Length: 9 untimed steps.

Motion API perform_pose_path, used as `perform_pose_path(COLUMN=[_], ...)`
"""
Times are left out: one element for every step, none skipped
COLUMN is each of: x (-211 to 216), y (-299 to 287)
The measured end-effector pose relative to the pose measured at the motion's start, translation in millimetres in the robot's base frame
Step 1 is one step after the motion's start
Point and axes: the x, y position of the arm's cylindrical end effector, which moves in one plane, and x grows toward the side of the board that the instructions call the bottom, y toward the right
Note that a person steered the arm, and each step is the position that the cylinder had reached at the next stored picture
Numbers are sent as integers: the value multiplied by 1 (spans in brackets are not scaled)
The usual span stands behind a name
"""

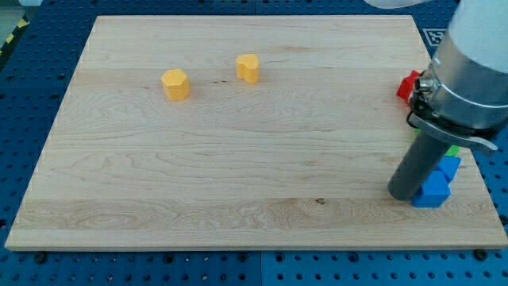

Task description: Slide the blue cube at the bottom right of the board

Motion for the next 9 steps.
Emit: perform_pose_path(x=[13,19,10,6,10,-12,-14,9,12], y=[8,13,10,9,-9,-14,3,12,13])
